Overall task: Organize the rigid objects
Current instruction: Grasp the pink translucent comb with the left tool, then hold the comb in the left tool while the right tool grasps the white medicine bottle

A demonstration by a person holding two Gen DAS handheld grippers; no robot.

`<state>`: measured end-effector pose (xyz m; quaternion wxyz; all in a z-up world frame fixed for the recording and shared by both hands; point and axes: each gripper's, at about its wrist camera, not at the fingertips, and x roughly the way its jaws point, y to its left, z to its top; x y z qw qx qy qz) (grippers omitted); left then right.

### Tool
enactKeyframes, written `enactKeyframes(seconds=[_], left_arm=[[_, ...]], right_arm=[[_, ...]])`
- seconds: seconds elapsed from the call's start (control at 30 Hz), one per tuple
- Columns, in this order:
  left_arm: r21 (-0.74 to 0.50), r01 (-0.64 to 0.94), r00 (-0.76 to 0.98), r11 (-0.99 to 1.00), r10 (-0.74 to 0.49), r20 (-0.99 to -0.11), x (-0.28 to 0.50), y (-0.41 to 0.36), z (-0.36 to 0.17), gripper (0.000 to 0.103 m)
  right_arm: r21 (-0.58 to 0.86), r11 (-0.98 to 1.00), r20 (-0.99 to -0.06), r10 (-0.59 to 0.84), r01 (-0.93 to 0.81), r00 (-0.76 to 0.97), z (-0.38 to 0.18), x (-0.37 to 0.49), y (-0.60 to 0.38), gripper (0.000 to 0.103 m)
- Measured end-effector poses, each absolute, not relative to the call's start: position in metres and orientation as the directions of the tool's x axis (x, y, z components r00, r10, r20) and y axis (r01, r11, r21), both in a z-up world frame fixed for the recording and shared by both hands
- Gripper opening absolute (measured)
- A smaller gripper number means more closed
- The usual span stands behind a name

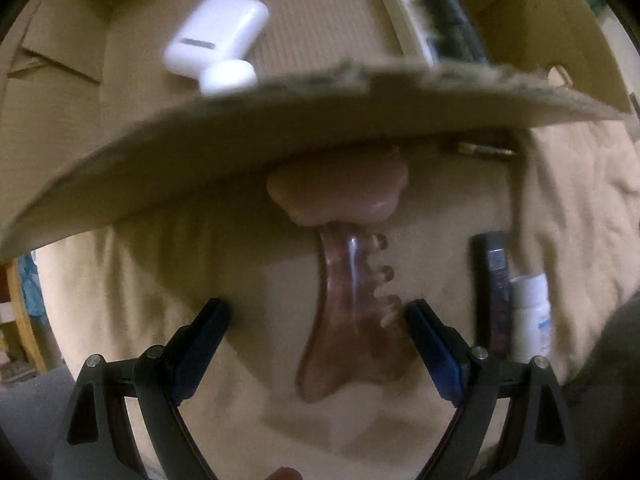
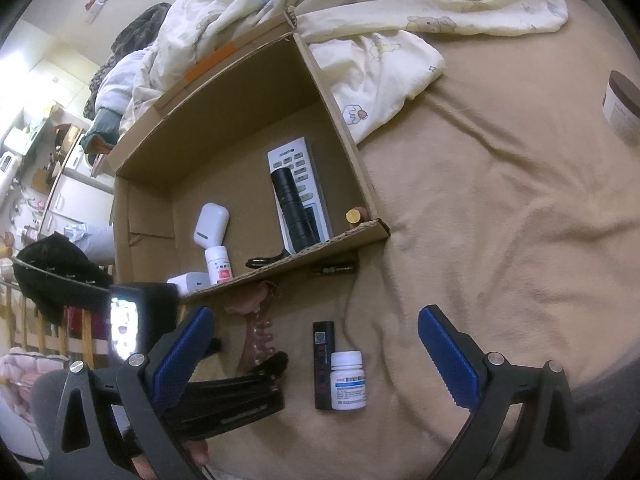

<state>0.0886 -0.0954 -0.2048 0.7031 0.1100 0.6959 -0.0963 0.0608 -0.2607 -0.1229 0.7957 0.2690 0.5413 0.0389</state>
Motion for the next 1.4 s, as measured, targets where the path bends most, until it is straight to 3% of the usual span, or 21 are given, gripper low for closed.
enactKeyframes(seconds=[0.1, 0.17, 0.27, 0.3, 0.67, 0.93, 1.07, 1.13, 1.33, 1.4], left_arm=[[0.029, 0.283, 0.011, 0.959, 0.026, -1.000, 0.089, -0.097, -0.206, 0.089], [0.022, 0.291, 0.012, 0.957, 0.019, -1.000, 0.088, -0.098, -0.205, 0.082], [0.024, 0.334, 0.022, 0.942, 0.018, -1.000, 0.083, -0.106, -0.195, 0.044], [0.035, 0.350, 0.032, 0.936, 0.026, -0.999, 0.081, -0.108, -0.190, 0.041], [-0.007, 0.371, 0.045, 0.929, -0.025, -0.999, 0.058, -0.069, -0.134, 0.040], [-0.005, 0.319, 0.174, 0.948, -0.064, -0.983, 0.059, -0.023, -0.081, 0.040], [0.021, 0.286, 0.229, 0.958, -0.047, -0.972, 0.066, -0.004, -0.079, 0.040], [0.006, 0.264, 0.225, 0.965, -0.055, -0.973, 0.066, 0.004, -0.084, 0.040], [-0.038, 0.234, 0.228, 0.972, -0.093, -0.969, 0.062, 0.001, -0.092, 0.040], [-0.036, 0.238, 0.237, 0.971, -0.094, -0.967, 0.060, 0.001, -0.091, 0.040]], right_arm=[[0.468, 0.854, -0.842, 0.354, 0.226, 0.407, -0.123, 0.062, -0.259, 0.103], [0.465, 0.857, -0.844, 0.353, 0.223, 0.405, -0.123, 0.062, -0.258, 0.103], [0.459, 0.861, -0.847, 0.348, 0.220, 0.402, -0.124, 0.062, -0.257, 0.103], [0.458, 0.861, -0.847, 0.347, 0.221, 0.402, -0.124, 0.062, -0.258, 0.103], [0.447, 0.866, -0.851, 0.335, 0.222, 0.404, -0.123, 0.062, -0.258, 0.103], [0.429, 0.879, -0.862, 0.329, 0.207, 0.387, -0.124, 0.062, -0.254, 0.103], [0.446, 0.884, -0.855, 0.376, 0.140, 0.357, -0.125, 0.062, -0.245, 0.103], [0.430, 0.895, -0.875, 0.382, 0.116, 0.298, -0.133, 0.062, -0.237, 0.076], [0.315, 0.945, -0.943, 0.301, 0.092, 0.142, -0.166, 0.069, -0.217, 0.069], [0.284, 0.956, -0.956, 0.277, 0.072, 0.095, -0.176, 0.072, -0.209, 0.050]])
